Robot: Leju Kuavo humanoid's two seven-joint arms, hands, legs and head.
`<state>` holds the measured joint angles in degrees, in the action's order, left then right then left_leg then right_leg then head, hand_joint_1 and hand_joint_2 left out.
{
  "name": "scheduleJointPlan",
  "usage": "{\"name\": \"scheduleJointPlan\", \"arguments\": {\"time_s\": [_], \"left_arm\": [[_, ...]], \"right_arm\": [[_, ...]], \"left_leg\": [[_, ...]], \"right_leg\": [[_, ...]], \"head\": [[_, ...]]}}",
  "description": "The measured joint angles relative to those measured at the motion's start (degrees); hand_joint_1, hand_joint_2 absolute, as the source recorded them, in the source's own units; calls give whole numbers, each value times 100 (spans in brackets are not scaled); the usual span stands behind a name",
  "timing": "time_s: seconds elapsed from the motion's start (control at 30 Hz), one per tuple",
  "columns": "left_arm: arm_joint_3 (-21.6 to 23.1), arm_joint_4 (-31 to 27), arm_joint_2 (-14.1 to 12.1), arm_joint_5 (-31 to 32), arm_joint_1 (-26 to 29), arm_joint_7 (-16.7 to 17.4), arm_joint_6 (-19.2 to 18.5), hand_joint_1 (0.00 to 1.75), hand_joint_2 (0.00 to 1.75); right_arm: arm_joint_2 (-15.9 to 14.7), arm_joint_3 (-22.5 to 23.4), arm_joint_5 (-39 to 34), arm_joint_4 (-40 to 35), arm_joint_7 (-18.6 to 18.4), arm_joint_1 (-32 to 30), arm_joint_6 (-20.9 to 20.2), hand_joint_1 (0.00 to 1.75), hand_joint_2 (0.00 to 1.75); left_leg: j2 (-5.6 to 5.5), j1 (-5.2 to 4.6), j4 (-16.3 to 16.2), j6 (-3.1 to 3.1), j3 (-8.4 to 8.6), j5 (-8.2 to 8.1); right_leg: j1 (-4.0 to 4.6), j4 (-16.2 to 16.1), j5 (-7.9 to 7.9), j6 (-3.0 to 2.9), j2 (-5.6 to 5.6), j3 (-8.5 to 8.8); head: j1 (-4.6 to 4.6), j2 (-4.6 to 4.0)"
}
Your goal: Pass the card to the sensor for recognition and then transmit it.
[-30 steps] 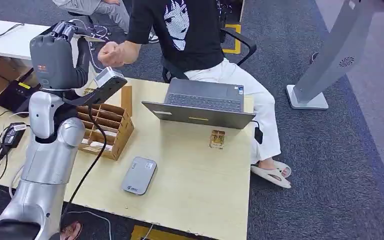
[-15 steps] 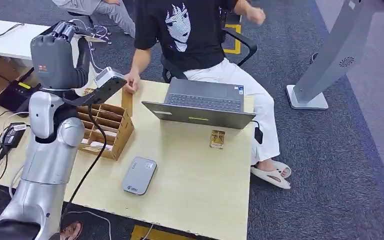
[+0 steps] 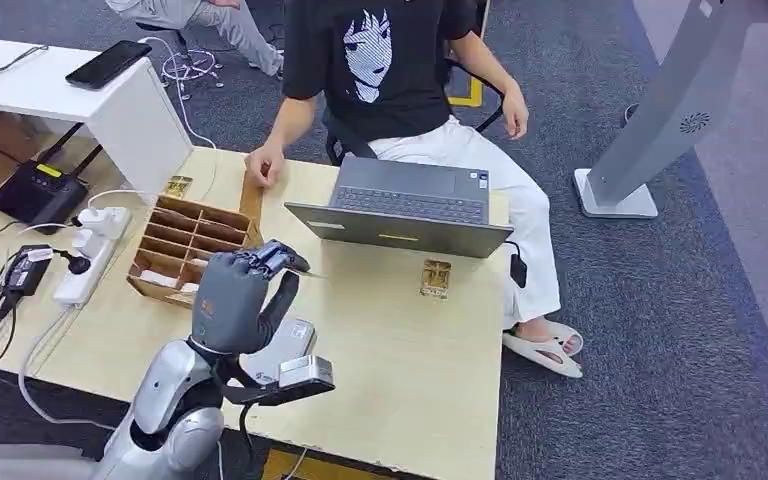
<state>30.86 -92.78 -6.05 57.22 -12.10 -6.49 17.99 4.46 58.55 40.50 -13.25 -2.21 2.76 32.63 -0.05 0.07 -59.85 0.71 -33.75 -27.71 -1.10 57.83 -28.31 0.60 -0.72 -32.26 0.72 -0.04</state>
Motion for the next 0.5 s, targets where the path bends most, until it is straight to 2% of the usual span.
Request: {"name": "scheduleJointPlan", "arguments": {"time_s": [0.4,0.5], "left_arm": [[0,-35,-9,17,145,-90,-105,175,175],[0,-33,-9,218,177,-72,-157,175,175]], "right_arm": [[15,63,48,-4,0,1,0,0,175],[17,83,76,-4,0,2,-9,0,175]], "left_leg": [[-1,-2,-2,2,0,2],[-1,-2,-2,2,0,2]], "right_leg": [[0,0,4,6,0,1],[-1,0,4,6,0,1]], "head": [[2,2],[2,0]]}}
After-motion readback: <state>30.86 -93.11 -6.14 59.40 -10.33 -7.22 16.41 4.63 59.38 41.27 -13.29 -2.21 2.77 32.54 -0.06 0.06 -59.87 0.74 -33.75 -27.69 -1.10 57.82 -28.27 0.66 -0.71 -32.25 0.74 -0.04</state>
